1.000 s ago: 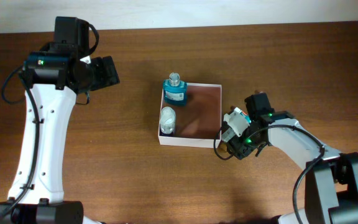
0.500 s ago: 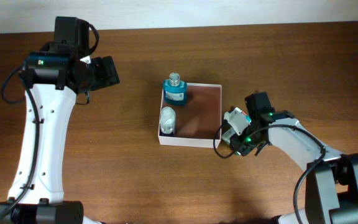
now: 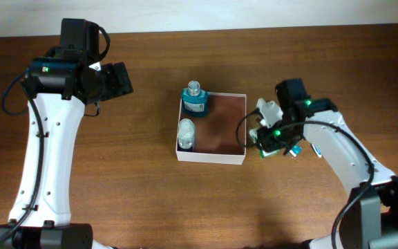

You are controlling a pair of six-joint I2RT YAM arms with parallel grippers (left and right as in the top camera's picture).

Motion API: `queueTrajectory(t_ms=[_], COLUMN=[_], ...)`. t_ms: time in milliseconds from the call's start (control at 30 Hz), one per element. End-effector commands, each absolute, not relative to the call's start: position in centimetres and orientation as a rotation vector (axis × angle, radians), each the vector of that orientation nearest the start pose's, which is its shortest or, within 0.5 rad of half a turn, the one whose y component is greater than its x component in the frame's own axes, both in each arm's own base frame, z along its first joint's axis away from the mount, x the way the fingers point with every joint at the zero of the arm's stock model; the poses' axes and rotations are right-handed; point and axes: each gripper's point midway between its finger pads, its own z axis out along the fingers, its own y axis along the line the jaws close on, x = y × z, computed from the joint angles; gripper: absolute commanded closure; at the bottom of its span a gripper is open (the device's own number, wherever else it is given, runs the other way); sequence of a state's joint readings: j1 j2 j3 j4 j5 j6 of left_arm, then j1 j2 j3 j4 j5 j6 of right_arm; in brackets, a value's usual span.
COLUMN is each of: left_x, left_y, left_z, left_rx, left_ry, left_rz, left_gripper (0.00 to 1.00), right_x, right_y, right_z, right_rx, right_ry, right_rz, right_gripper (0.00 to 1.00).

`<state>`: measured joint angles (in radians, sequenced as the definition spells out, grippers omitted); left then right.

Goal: Pack container
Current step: 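Lower the soap packet into the box's front-right area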

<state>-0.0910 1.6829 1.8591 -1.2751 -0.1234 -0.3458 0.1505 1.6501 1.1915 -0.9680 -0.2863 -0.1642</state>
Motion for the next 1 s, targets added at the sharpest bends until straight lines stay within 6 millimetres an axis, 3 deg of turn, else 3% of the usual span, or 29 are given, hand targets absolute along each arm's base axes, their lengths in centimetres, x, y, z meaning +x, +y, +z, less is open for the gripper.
queueTrajectory(t_ms=[0,100,467,700,967], left_x=[39.1,39.1,39.1,39.1,39.1], left_y=[-1.3,-1.3,-1.3,-1.3,-1.3], left_z=[26.7,26.7,26.7,26.7,26.7], left_rx=[-0.386,-0.386,-0.386,-0.386,-0.386], left_ry=[2.608,2.608,2.608,2.608,2.608], left_rz=[0.021,0.021,0.021,0.021,0.021], left_gripper=[0.01,0.01,0.01,0.01,0.01], right_x=[32.4,32.9,35.0,36.0,36.5], right_y=[12.5,14.0,19.8,20.8,21.2], right_z=[12.7,13.9,15.4,14.9,12.8], right_rx=[-0.378,-0.307,-0.163,-0.03,-0.038], right_ry=[2.843,2.83,2.717,2.677,2.696], right_rz=[0.625,0.651,0.703,0.51,0.409], right_gripper=[0.82,0.82,0.82,0.82,0.81])
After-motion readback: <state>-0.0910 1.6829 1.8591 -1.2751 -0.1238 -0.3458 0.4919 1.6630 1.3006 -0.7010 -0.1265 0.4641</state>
